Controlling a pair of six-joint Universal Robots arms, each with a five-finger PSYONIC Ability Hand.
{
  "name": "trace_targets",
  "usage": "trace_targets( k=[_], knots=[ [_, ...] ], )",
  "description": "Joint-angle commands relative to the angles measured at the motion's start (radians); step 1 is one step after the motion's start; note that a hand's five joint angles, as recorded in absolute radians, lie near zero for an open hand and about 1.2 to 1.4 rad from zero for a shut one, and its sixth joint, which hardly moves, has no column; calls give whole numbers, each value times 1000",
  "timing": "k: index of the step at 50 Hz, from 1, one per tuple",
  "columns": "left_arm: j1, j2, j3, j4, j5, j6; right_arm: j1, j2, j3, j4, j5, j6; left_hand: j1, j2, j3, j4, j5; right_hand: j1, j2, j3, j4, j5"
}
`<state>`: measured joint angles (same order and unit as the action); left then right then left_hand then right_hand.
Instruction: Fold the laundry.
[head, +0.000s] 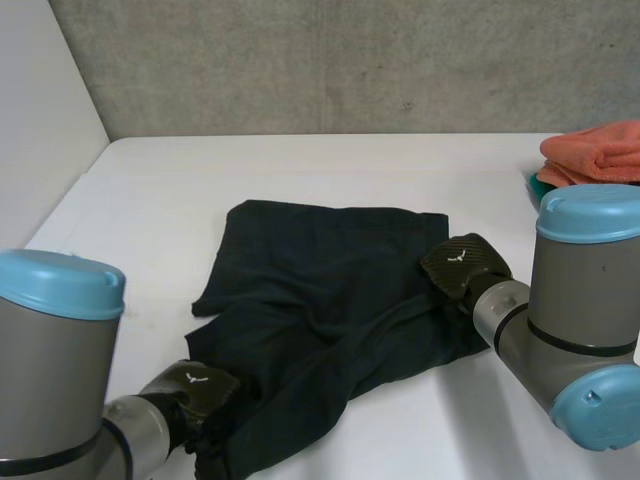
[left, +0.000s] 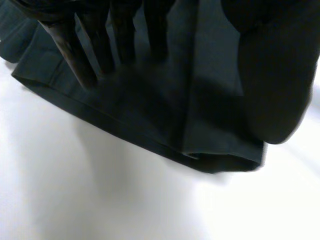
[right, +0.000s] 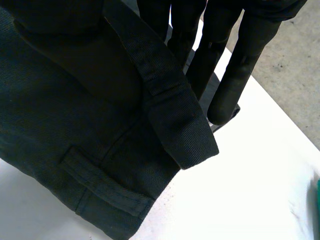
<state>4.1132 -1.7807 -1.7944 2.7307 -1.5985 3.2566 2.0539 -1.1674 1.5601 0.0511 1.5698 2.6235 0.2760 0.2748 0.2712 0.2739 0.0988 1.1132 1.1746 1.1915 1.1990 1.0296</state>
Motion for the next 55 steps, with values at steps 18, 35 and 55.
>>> trace_targets(
  k=[18,35,55],
  knots=[
    [-65,24,42,-158,-35,353,-144,-181,232,354,-129,-564,1120,1121,1125,1122,1123,283,222,205,197,192],
    [24,-474,662,421,-192,506,-100,205,-221,-151,21,-217,1120,1121,1125,1122,1123,283,222,205,197,192],
    [32,-803,1049,618,-121,595,-104,577,-492,-567,42,-286,-101,-100,-97,-99,-99,-939,-1000,-1017,-1024,-1030]
  ],
)
